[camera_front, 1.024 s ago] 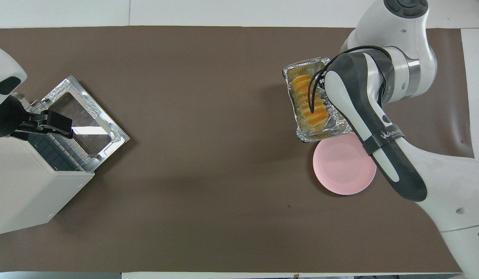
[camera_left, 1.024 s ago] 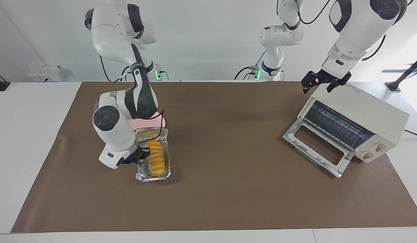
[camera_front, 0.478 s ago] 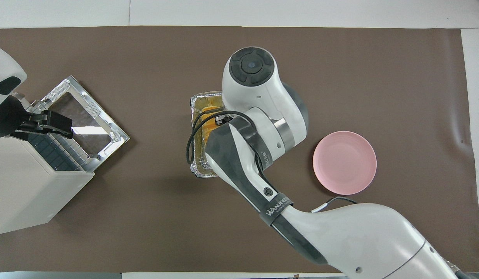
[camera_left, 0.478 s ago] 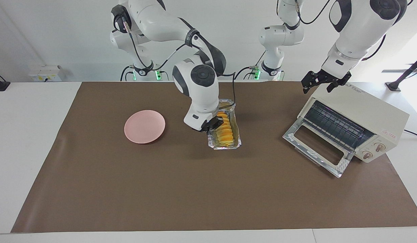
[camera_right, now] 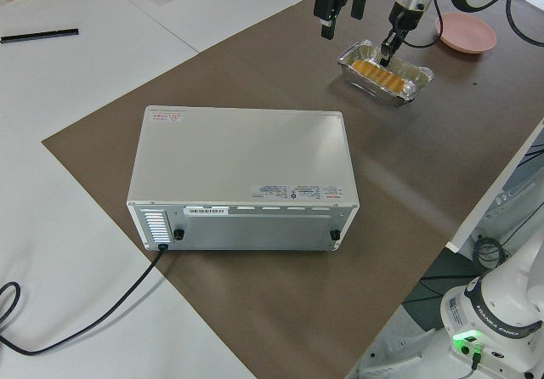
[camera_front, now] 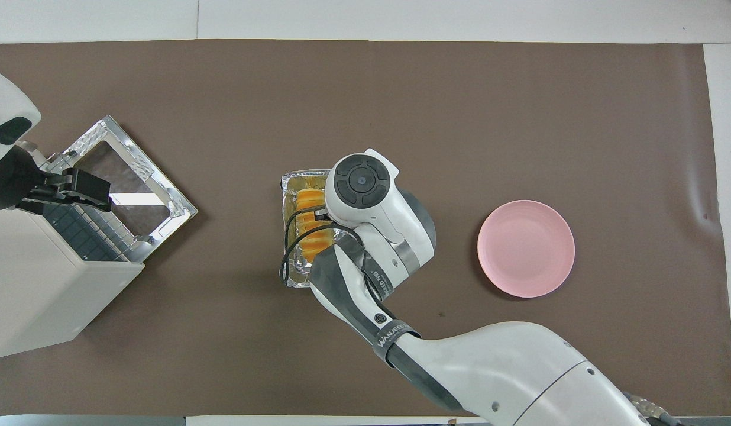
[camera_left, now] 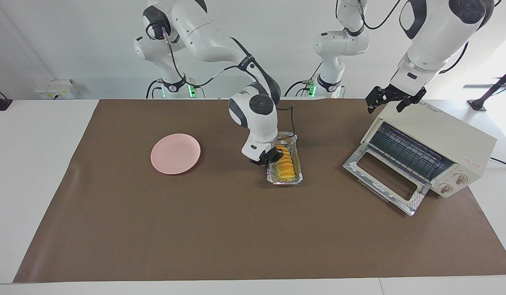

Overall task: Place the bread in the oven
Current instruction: 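Grip the foil tray with the right gripper and slide it toward the oven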

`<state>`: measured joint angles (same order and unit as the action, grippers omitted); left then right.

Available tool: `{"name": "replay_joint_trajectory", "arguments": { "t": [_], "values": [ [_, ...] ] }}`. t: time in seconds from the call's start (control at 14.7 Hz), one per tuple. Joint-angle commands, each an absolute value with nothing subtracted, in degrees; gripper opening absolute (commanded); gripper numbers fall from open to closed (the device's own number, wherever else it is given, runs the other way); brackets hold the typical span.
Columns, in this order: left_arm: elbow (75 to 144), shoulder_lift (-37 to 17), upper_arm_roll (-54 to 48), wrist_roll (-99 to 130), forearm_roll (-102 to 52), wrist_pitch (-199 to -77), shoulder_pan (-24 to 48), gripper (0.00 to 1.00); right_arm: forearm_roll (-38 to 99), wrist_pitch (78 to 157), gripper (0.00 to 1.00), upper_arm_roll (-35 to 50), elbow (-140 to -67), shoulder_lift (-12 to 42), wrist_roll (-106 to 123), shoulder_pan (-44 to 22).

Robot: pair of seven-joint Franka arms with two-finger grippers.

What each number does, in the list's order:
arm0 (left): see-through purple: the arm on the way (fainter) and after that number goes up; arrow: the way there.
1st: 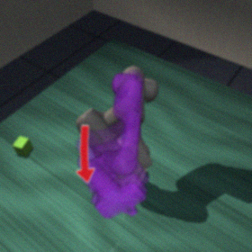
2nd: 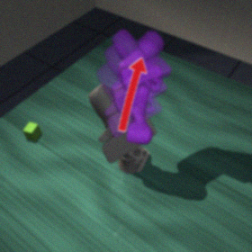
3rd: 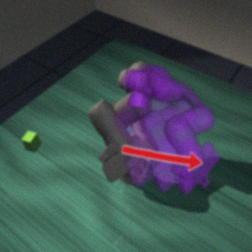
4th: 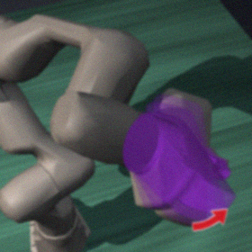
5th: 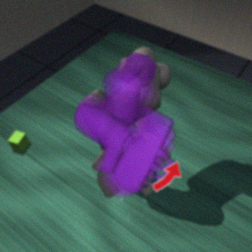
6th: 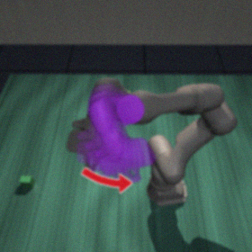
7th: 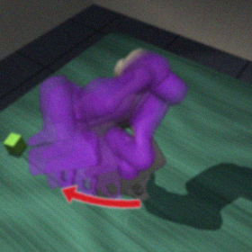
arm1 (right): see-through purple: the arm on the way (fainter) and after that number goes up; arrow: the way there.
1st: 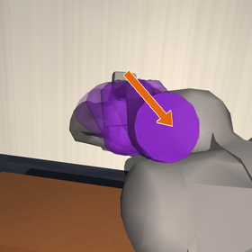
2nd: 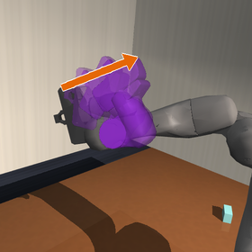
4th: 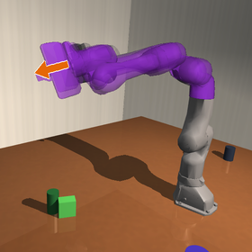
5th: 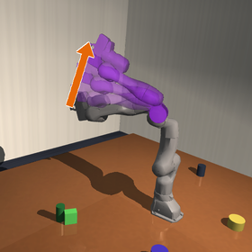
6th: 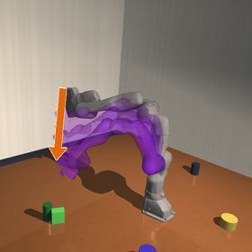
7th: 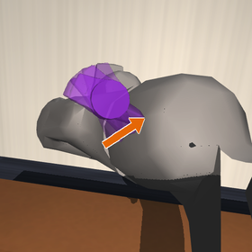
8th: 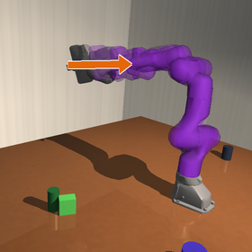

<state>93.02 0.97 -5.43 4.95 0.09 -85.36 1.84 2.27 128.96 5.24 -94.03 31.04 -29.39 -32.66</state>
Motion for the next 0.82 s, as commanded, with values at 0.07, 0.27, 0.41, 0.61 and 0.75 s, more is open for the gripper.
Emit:
{"name": "replay_joint_trajectory", "arguments": {
  "t": [0.07, 0.27, 0.41, 0.61, 0.75],
  "values": [
    [94.1, 2.4, -6.1, 4.7, -0.4, -85.3, 0.8, 1.00, 3.3, 129.5, 0.26, 4.9, -97.4, 27.6, -31.1, -32.9],
    [94.1, 2.4, -6.1, 4.7, -0.4, -85.3, 0.8, 1.00, 3.3, 125.0, 1.00, 4.9, -94.2, 27.8, -32.1, -32.7],
    [94.1, 2.4, -6.1, 4.7, -0.4, -85.3, 0.8, 1.00, 3.4, 118.8, 1.00, 4.7, -90.0, 27.8, -31.8, -31.8],
    [94.1, 2.4, -6.1, 4.7, -0.4, -85.3, 0.8, 1.00, 3.4, 110.9, 1.00, 4.7, -85.8, 25.7, -29.5, -27.1],
    [94.1, 2.4, -6.1, 4.7, -0.4, -85.3, 0.8, 1.00, 3.3, 107.9, 1.00, 4.4, -85.6, 22.8, -22.6, -22.2]
  ]
}}
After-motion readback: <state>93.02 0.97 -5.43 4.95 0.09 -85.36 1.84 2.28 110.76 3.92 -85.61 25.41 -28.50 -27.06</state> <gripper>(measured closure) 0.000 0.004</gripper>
